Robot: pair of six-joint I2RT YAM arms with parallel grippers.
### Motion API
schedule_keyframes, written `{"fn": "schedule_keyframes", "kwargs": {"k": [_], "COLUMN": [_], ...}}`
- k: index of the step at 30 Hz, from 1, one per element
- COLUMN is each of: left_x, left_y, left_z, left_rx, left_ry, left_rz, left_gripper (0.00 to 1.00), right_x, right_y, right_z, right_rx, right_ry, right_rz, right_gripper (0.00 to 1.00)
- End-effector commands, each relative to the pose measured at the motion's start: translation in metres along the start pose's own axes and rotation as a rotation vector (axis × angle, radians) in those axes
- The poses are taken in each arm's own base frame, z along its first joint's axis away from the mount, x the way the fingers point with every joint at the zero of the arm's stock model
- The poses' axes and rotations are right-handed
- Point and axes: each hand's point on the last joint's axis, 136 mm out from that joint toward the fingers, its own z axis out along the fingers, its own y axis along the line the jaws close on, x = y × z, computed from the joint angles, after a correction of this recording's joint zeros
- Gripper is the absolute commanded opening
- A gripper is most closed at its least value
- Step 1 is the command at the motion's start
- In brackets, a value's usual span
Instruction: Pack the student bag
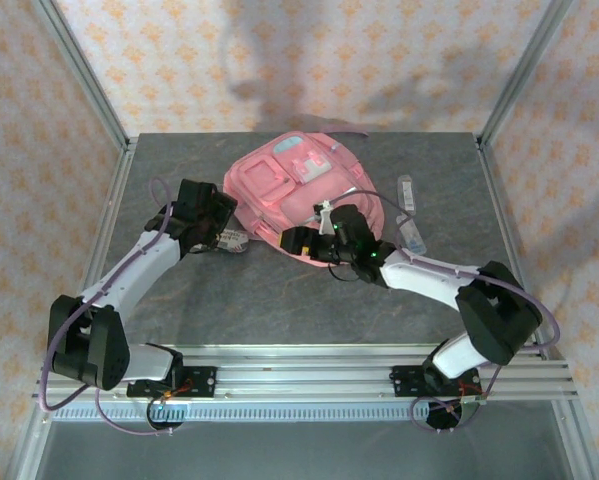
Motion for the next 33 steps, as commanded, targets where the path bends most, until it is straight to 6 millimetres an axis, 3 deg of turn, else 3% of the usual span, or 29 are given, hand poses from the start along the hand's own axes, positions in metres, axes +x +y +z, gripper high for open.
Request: {"fn": "schedule_keyframes", "kwargs": {"k": [1, 8, 23, 31, 33], "left_x": [-0.012, -0.032, -0.050, -0.039, -0.034], "left_y": [0.024, 0.064, 0.083, 0.112, 0.119], "left_z": [-0.002, 0.030, 0.099, 0.119, 0.122], "left_rx": [-0.074, -0.219, -0.437, -0.580, -0.604], "left_ry": [-0.067, -0.061, -0.054, 0.010, 0.037], "left_rz": [-0.008, -0.064, -0.067, -0.030, -0.011], "left_gripper": [0.89, 0.95, 0.99, 0.89, 0.82], "right_x": [-0.009, -0.007, -0.006, -0.006, -0.007], "right_y": [0.019, 0.015, 0.006, 0.001, 0.000], "right_z": [-0.003, -0.010, -0.019, -0.018, -0.018], "right_rx": [-0.051, -0.027, 0.022, 0.042, 0.048], "right_ry": [-0.033, -0.045, -0.066, -0.073, -0.076], "right_rz": [-0.029, -0.039, -0.049, -0.048, -0.048], "right_gripper": [0.79, 0.80, 0.79, 0.79, 0.79]}}
